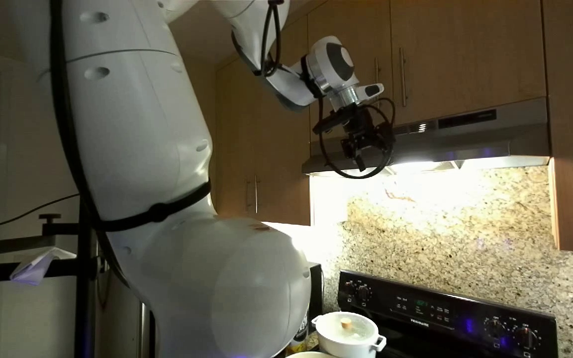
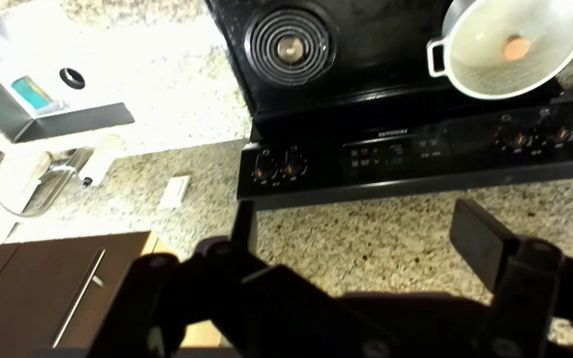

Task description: Push the switch on the black part of the oven filter to the left

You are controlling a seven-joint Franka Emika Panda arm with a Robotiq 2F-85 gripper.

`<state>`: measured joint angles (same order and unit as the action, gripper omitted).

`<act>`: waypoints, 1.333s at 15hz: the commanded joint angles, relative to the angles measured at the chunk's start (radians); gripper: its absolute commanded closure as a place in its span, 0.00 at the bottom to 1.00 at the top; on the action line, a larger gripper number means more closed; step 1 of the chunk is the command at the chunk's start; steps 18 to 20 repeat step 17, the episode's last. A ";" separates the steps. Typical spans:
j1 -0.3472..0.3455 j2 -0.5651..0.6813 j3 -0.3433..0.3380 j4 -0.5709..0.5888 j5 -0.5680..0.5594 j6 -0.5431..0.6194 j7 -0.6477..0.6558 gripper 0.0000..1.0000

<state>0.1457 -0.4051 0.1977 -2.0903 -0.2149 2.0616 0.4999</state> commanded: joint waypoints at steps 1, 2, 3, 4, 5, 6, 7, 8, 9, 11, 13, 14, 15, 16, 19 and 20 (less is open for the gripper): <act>0.025 -0.102 -0.017 -0.155 0.143 -0.020 -0.125 0.00; 0.024 -0.113 -0.019 -0.185 0.160 -0.027 -0.149 0.00; 0.018 -0.114 -0.024 -0.214 0.168 -0.026 -0.172 0.00; 0.011 -0.117 -0.025 -0.239 0.170 -0.027 -0.187 0.00; -0.014 -0.102 -0.017 -0.259 0.134 -0.020 -0.178 0.00; -0.019 -0.094 -0.020 -0.275 0.126 -0.015 -0.191 0.00; -0.022 -0.084 -0.026 -0.287 0.124 -0.013 -0.212 0.00; -0.026 -0.078 -0.031 -0.300 0.125 -0.011 -0.232 0.00; -0.029 -0.078 -0.011 -0.271 0.137 -0.020 -0.185 0.00; -0.032 -0.070 -0.019 -0.288 0.136 -0.020 -0.202 0.00; -0.032 -0.068 -0.020 -0.289 0.136 -0.020 -0.204 0.00; -0.032 -0.068 -0.020 -0.289 0.136 -0.020 -0.204 0.00; -0.032 -0.069 -0.020 -0.289 0.136 -0.020 -0.204 0.00; -0.032 -0.069 -0.020 -0.289 0.136 -0.020 -0.204 0.00; -0.032 -0.068 -0.020 -0.289 0.136 -0.020 -0.204 0.00; -0.032 -0.068 -0.020 -0.289 0.136 -0.020 -0.204 0.00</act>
